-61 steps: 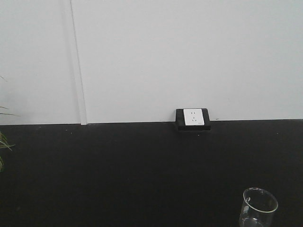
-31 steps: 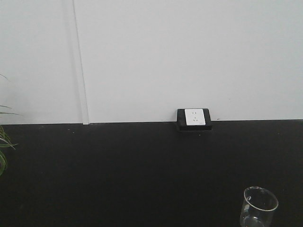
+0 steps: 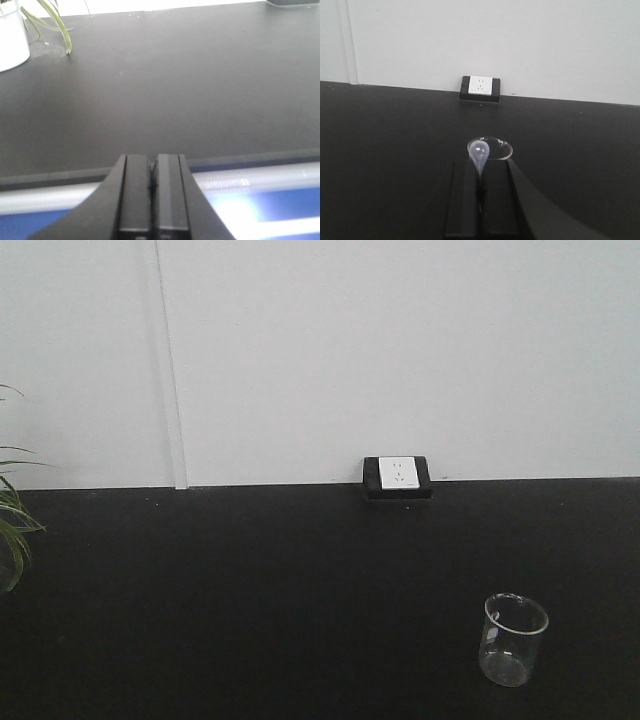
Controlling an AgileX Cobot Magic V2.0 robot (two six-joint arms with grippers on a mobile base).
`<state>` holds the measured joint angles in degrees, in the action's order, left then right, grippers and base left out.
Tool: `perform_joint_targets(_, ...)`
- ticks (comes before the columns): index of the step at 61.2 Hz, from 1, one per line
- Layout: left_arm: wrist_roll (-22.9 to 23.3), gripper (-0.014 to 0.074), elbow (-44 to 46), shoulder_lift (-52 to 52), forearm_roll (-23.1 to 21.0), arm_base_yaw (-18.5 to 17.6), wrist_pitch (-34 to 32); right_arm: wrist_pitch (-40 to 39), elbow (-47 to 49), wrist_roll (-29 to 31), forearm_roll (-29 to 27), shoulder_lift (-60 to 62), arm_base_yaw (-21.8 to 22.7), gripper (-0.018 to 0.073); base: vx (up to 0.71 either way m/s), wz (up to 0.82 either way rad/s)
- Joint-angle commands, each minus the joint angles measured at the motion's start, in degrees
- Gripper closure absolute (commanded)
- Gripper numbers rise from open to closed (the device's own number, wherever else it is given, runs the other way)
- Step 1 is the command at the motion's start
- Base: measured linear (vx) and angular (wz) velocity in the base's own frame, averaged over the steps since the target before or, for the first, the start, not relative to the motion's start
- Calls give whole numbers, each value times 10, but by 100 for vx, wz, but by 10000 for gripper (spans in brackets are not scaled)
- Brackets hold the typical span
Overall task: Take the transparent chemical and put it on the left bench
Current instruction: 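Turn the base away from the bench while holding the dropper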
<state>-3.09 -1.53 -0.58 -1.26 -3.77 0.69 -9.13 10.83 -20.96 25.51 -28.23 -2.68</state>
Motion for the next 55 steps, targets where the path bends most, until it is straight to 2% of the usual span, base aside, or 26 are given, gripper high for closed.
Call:
perform_joint_targets(1,4,600,-9,-11,0,-1,-45,-39,16,1,1,-2,0,473,-25,-6)
perform_joint_targets(55,4,600,-9,-11,0,-1,-45,-39,16,1,1,-2,0,473,-32,1)
